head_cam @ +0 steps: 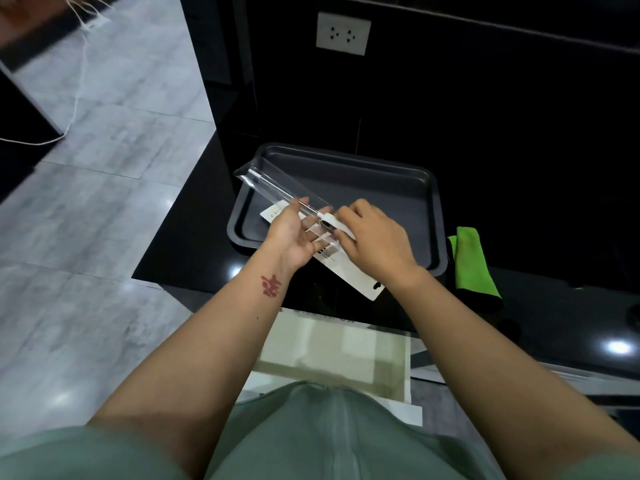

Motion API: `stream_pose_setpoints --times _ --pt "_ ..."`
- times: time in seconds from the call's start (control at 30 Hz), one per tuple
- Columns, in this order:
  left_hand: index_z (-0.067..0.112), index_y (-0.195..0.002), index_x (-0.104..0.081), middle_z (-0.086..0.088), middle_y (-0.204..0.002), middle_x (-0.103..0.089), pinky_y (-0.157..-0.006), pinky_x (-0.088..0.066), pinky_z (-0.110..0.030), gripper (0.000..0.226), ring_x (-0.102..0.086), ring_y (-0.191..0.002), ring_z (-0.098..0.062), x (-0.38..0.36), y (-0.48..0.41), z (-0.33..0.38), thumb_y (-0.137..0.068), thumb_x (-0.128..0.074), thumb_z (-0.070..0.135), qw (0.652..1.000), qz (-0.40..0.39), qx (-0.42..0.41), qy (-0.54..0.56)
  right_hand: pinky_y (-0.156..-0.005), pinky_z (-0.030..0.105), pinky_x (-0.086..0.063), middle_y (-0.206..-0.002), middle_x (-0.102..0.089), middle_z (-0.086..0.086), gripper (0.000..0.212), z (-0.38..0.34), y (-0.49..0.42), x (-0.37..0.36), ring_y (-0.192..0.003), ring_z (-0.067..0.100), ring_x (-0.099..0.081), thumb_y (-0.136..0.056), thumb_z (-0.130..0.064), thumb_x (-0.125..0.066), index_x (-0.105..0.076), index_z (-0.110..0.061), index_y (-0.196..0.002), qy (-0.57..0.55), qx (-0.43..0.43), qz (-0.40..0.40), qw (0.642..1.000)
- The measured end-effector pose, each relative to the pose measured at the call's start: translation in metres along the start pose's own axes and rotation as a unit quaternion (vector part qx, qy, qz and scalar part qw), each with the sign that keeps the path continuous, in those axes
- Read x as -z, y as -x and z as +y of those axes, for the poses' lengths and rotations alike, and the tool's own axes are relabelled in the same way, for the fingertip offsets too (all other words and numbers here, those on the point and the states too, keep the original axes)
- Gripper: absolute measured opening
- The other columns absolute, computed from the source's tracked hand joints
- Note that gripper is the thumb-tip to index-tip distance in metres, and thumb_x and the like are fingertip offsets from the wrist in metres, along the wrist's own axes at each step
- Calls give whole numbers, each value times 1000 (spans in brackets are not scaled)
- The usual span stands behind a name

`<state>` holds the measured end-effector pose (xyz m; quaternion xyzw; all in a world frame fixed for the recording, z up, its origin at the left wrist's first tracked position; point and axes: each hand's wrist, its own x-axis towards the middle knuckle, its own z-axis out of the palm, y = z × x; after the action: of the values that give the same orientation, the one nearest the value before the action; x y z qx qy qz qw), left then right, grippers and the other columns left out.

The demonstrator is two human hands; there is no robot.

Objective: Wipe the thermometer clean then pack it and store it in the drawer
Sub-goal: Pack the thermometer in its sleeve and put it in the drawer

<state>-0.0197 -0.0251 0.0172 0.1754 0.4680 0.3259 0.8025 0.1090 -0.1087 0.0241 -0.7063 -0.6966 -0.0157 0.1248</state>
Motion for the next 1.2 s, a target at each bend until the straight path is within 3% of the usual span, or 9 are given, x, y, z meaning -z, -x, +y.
stream_pose_setpoints --times 0.13,0.33,0.6,0.67,0.8,0.9,1.0,1.13,1.2 --pt "20 -126 -54 -12 -107 -74 -85 -55 -49 28 -68 -104 -33 -2 3 2 -103 -43 31 1000 6 -4 -6 -57 30 -39 -107 -51 0 26 -8 -1 2 -95 20 -54 -93 -34 -54 -52 -25 -117 0 -19 17 1000" --pt "19 -134 -50 -7 -93 -73 -69 -60 -40 31 -70 -88 -26 0 2 7 -104 -41 25 999 12 -16 -34 -59 29 -37 -108 -51 -1 26 -12 -7 4 -94 18 -54 -97 -40 -48 -48 -31 -121 -15 3 -8 1000" --pt "12 -125 -54 -8 -92 -71 -64 -57 -38 26 -70 -80 -25 2 -2 10 -105 -40 22 999 2 -7 -46 -63 30 -37 -99 -51 0 16 -13 -16 -6 -88 18 -53 -95 -30 -54 -55 -24 -109 -63 -15 8 998" --pt "11 -124 -54 -7 -92 -70 -63 -57 -37 25 -69 -79 -24 3 -4 10 -104 -42 21 998 -3 -1 -58 -64 32 -43 -97 -52 -1 13 -13 -19 -10 -87 18 -54 -95 -29 -52 -55 -22 -105 -86 -23 -4 996" --pt "11 -125 -56 -6 -88 -65 -61 -57 -30 26 -64 -73 -19 5 -6 10 -101 -47 15 996 8 -1 -88 -74 35 -45 -99 -55 -1 14 -17 -24 -14 -91 18 -55 -98 -26 -47 -58 -19 -104 -141 -21 -22 989" --pt "13 -108 -60 -11 -105 -63 -69 -56 -30 14 -63 -86 -21 15 -10 21 -101 -49 16 997 33 -17 -69 -77 32 -42 -100 -57 -4 15 -16 -31 -11 -91 14 -54 -98 -24 -44 -58 -19 -103 -227 -104 62 966" --pt "14 -118 -58 -11 -101 -73 -65 -57 -30 20 -69 -87 -22 32 -11 37 -100 -51 21 997 57 -43 -17 -81 38 -47 -102 -57 -3 12 -3 -39 -16 -97 19 -55 -97 -21 -45 -54 -18 -104 -259 -221 119 933" --pt "22 -120 -55 -6 -100 -76 -78 -59 -44 22 -72 -95 -27 53 -10 51 -100 -51 30 997 66 -45 4 -97 42 -43 -119 -58 5 33 6 -50 -41 -116 28 -52 -94 -32 -52 -48 -17 -124 -204 -270 -71 938" --pt "27 -121 -55 -2 -97 -77 -70 -60 -45 23 -74 -88 -28 61 -8 55 -100 -49 35 998 58 -35 -5 -101 43 -37 -129 -55 5 53 -4 -55 -53 -123 29 -49 -90 -51 -55 -45 -19 -130 -166 -267 -162 935"
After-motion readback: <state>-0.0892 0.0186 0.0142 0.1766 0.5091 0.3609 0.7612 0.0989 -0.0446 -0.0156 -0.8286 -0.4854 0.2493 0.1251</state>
